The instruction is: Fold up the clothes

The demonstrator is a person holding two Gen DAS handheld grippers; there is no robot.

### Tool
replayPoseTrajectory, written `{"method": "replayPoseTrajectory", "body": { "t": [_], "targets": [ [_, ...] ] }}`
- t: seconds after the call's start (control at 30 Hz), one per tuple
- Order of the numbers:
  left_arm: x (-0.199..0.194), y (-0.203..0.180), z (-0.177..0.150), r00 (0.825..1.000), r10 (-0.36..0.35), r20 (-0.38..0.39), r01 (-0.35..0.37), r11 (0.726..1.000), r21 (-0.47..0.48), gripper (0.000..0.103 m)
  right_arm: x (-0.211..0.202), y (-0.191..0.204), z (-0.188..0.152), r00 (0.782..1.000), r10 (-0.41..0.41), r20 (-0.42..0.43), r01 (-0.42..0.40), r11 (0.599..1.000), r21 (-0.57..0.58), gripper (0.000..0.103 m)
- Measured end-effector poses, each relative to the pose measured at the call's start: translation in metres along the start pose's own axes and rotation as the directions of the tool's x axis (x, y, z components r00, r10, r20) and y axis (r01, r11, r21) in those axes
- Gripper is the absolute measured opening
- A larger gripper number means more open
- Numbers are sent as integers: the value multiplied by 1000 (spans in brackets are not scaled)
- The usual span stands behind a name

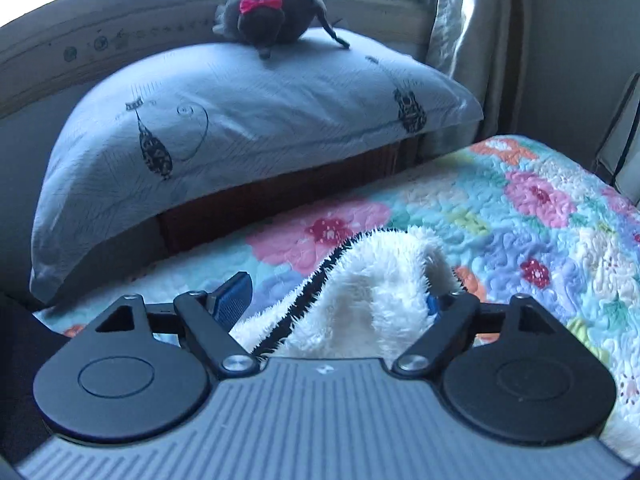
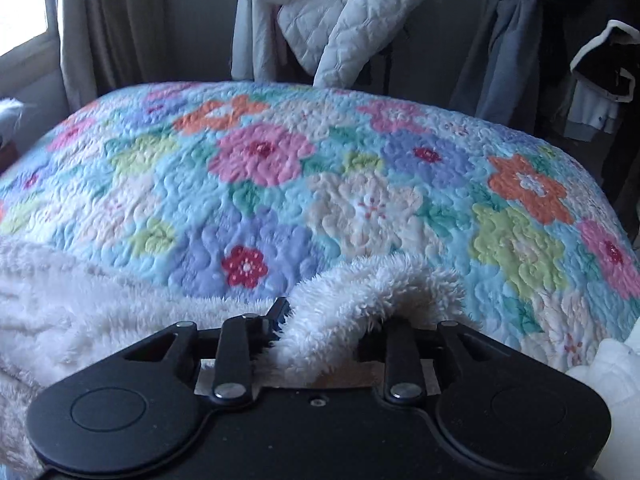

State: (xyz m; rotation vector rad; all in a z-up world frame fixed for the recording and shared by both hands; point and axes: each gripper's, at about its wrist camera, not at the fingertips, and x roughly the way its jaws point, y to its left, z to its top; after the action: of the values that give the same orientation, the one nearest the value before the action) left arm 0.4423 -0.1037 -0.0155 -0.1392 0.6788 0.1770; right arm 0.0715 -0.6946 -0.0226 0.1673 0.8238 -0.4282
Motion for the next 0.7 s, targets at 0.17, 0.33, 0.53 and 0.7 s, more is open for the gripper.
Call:
{"method": "replayPoseTrajectory", "body": {
  "t": [0.17,0.33,0.53,0.7],
  "targets": [
    [-36,-3,-9,990,-77,119,61,989,136,83,-47,-13,-14,985,113,133,-136,976,171,57],
    [-64,-16,-27,963,-270,18,258,936,241,91,-75,-14,-32,961,146,233,-206,945,256,66],
    [-42,-54,-71,943,-294,-153,330,878,347,95,-71,50,-78,973,193,125,-199,979,39,69],
    [-33,-84,-80,956,-294,-26,272,845,461,5,-57,60,-111,974,220,46,-222,973,56,69]
  ]
}}
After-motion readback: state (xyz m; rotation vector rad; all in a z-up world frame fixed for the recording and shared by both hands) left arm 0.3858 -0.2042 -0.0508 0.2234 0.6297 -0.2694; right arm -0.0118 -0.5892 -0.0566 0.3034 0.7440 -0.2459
